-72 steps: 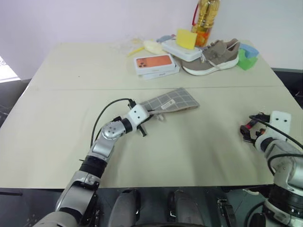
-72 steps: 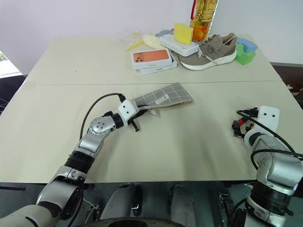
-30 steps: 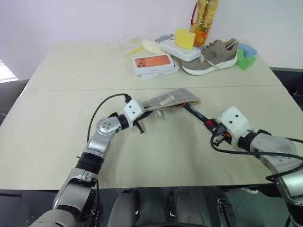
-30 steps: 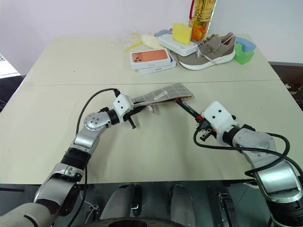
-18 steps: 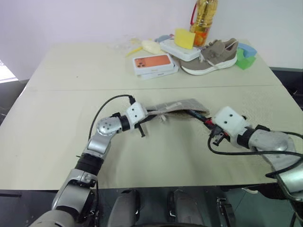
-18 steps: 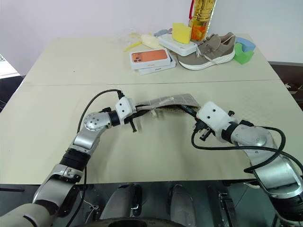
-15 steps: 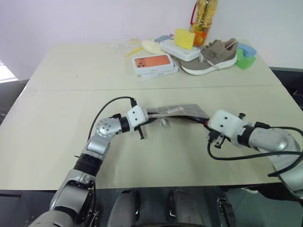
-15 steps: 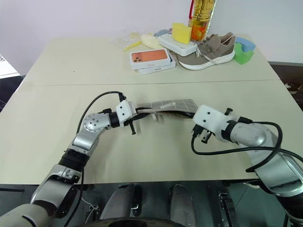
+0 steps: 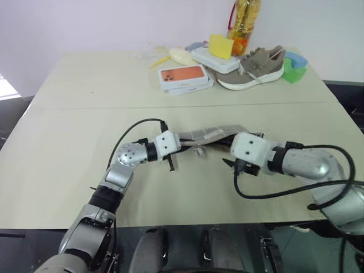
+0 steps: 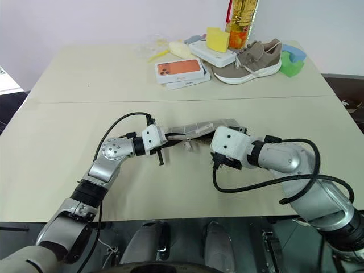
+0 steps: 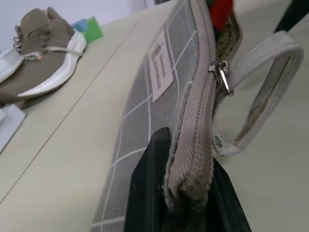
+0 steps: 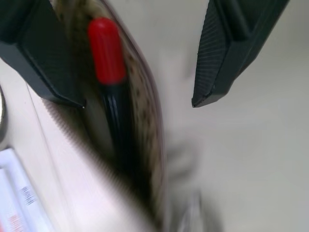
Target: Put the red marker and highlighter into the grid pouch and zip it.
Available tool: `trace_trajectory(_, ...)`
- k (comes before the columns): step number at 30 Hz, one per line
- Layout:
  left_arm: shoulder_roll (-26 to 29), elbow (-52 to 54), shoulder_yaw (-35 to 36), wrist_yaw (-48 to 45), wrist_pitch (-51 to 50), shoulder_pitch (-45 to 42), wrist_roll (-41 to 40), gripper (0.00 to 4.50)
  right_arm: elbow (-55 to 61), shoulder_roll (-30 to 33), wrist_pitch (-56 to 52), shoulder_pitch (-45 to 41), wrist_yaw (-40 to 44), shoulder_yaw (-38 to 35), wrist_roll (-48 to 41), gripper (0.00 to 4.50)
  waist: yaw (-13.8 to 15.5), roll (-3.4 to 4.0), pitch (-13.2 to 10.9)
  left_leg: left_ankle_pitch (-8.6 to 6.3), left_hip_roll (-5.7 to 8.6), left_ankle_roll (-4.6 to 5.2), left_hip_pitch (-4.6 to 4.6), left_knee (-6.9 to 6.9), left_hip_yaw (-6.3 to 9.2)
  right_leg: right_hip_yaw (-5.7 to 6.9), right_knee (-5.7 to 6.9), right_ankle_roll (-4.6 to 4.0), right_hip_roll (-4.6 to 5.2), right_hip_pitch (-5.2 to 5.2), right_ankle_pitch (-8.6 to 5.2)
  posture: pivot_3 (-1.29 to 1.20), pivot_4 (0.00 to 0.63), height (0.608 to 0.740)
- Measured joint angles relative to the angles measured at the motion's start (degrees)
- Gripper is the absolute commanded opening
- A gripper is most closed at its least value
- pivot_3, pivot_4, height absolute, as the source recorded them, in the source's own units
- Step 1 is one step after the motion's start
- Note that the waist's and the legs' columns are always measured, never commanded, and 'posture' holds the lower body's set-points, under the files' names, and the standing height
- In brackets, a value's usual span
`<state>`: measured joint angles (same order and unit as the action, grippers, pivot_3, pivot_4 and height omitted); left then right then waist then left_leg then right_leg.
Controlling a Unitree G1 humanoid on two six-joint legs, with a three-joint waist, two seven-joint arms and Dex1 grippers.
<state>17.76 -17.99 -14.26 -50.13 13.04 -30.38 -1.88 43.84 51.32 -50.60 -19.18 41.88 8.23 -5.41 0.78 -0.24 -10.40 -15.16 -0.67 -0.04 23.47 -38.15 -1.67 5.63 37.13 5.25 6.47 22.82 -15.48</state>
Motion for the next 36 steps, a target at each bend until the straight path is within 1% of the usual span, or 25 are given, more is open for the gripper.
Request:
trace_trajectory(2, -1.7, -0.1, 1.2, 2.1, -3.3, -0.2, -0.3, 0.0, 1.4, -7.3, -4.0, -2.2, -0.5, -6.2, -5.5, 3.35, -0.1, -0.02, 0.0, 0.0, -0.01, 0.0, 0.0, -0.03, 0.01, 0.02, 0.02, 0.0, -0.02, -0.01, 0.01, 0.0, 0.15, 0.74)
trace_trajectory(4, -3.5, -0.2, 2.1, 4.1, -6.5, -0.9, -1.4, 0.0, 3.3, -12.4, -8.0, -3.7, -1.1, -10.4, -10.7, 3.35, 0.1, -0.05, 0.0, 0.0, -0.01, 0.0, 0.0, -0.04, 0.07, 0.07, 0.0, 0.0, -0.02, -0.06, 0.01, 0.0, 0.15, 0.74)
trace_trajectory(6, -3.7, -0.1, 2.4, 4.9, -7.8, -1.1, -1.8, 0.0, 4.2, -14.1, -10.0, -3.5, -1.4, -11.2, -13.2, 3.35, 0.1, -0.05, 0.0, 0.0, 0.02, 0.0, 0.0, -0.03, 0.08, 0.07, -0.02, 0.0, 0.01, -0.08, 0.01, 0.0, 0.15, 0.74)
trace_trajectory(7, -4.1, -0.1, 3.1, 5.7, -8.9, -1.2, -2.2, 0.0, 4.9, -17.4, -12.1, -2.6, -2.7, -11.7, -15.3, 3.35, 0.0, -0.08, 0.0, 0.0, 0.02, 0.0, 0.0, -0.03, 0.07, 0.06, -0.03, 0.0, 0.01, -0.08, 0.01, 0.0, 0.15, 0.74)
trace_trajectory(10, -4.8, -0.1, 3.8, 7.0, -10.3, -1.2, -2.3, 0.0, 4.7, -25.0, -15.5, -0.2, -8.2, -9.3, -16.8, 3.35, -0.1, -0.06, 0.0, 0.0, 0.02, 0.0, 0.0, -0.01, 0.05, 0.05, 0.03, 0.0, 0.0, -0.02, 0.01, 0.0, 0.15, 0.74)
trace_trajectory(13, -5.3, -0.1, 3.9, 7.7, -10.8, -1.3, -2.3, 0.0, 1.4, -28.6, -16.2, -0.3, -14.7, -7.1, -14.9, 3.35, -0.1, -0.06, 0.0, 0.01, 0.02, -0.01, -0.01, -0.03, 0.05, 0.04, 0.05, 0.0, 0.0, -0.04, 0.01, 0.0, 0.15, 0.74)
trace_trajectory(16, -5.7, 0.1, 3.9, 8.0, -11.4, -1.3, -2.4, 0.0, -3.6, -30.0, -14.5, -0.3, -18.7, -4.2, -12.5, 3.35, -0.1, -0.05, 0.0, 0.01, 0.04, -0.01, -0.01, -0.02, 0.04, 0.04, 0.05, 0.0, 0.0, -0.02, 0.01, 0.0, 0.15, 0.74)
trace_trajectory(17, -5.7, 0.1, 3.9, 8.1, -11.5, -1.3, -2.4, 0.0, -4.9, -30.3, -13.7, -0.3, -19.6, -3.7, -12.0, 2.82, -0.1, -0.05, 0.0, 0.0, 0.05, -0.01, 0.0, -0.01, 0.03, 0.03, 0.04, 0.0, 0.0, -0.01, 0.01, 0.0, 0.15, 0.74)
trace_trajectory(18, -5.6, 0.2, 3.9, 8.1, -11.5, -1.3, -2.4, 0.0, -6.4, -31.0, -12.6, -0.6, -20.5, -3.4, -11.5, 2.47, -0.1, -0.05, 0.0, 0.0, 0.05, -0.01, -0.01, -0.01, 0.03, 0.03, 0.04, 0.0, 0.0, -0.01, 0.01, 0.0, 0.15, 0.74)
trace_trajectory(19, -5.7, 0.2, 3.9, 8.2, -11.5, -1.3, -2.3, 0.0, -7.7, -31.7, -11.8, -0.9, -21.3, -2.9, -10.9, 1.98, -0.1, -0.05, 0.0, 0.01, 0.05, -0.01, 0.0, -0.01, 0.03, 0.03, 0.04, 0.0, 0.0, 0.0, 0.01, 0.0, 0.15, 0.74)
trace_trajectory(22, -5.7, 0.2, 3.9, 8.3, -11.5, -1.3, -2.4, 0.0, -10.2, -31.9, -10.0, -1.5, -22.9, -2.3, -9.8, 0.37, -0.1, -0.05, 0.0, 0.01, 0.05, -0.01, 0.0, -0.01, 0.03, 0.03, 0.05, 0.0, 0.0, 0.0, 0.01, 0.0, 0.15, 0.74)
trace_trajectory(23, -5.6, 0.2, 3.9, 8.4, -11.5, -1.3, -2.4, 0.0, -10.4, -32.2, -9.6, -1.5, -23.2, -2.4, -9.7, 0.02, -0.1, -0.05, 0.0, 0.01, 0.05, -0.01, 0.0, -0.01, 0.03, 0.03, 0.04, 0.0, 0.0, 0.0, 0.01, 0.0, 0.15, 0.74)
trace_trajectory(28, -5.6, 0.3, 3.9, 8.6, -11.5, -1.3, -2.3, 0.0, -10.3, -32.3, -8.8, -1.5, -23.6, -3.0, -10.3, 0.02, -0.1, -0.05, 0.0, 0.0, 0.04, -0.01, 0.0, -0.01, 0.03, 0.03, 0.04, 0.0, 0.0, 0.0, 0.01, 0.0, 0.15, 0.74)
trace_trajectory(30, -5.3, 0.3, 3.9, 8.7, -11.4, -1.3, -2.3, 0.0, -10.0, -32.0, -8.8, -1.6, -23.5, -4.8, -10.9, 0.02, -0.1, -0.05, 0.0, 0.0, 0.04, -0.01, 0.0, -0.01, 0.03, 0.03, 0.04, 0.0, 0.0, 0.0, 0.01, 0.0, 0.15, 0.74)
trace_trajectory(33, -4.3, 0.2, 3.9, 8.7, -10.7, -1.3, -2.1, 0.0, -9.4, -29.4, -9.3, -1.8, -23.4, -8.1, -11.4, 0.02, -0.1, -0.05, 0.0, 0.0, 0.04, 0.0, 0.0, -0.01, 0.02, 0.03, 0.03, 0.0, 0.0, 0.0, 0.01, 0.0, 0.15, 0.74)
trace_trajectory(36, -2.7, -0.2, 3.9, 8.6, -8.1, -1.3, -1.1, 0.0, -8.9, -25.1, -10.3, -2.4, -23.0, -12.9, -11.8, 0.02, -0.1, -0.05, 0.0, 0.0, 0.04, 0.0, 0.0, 0.01, 0.02, 0.03, 0.02, 0.0, 0.0, 0.0, 0.01, 0.0, 0.15, 0.74)
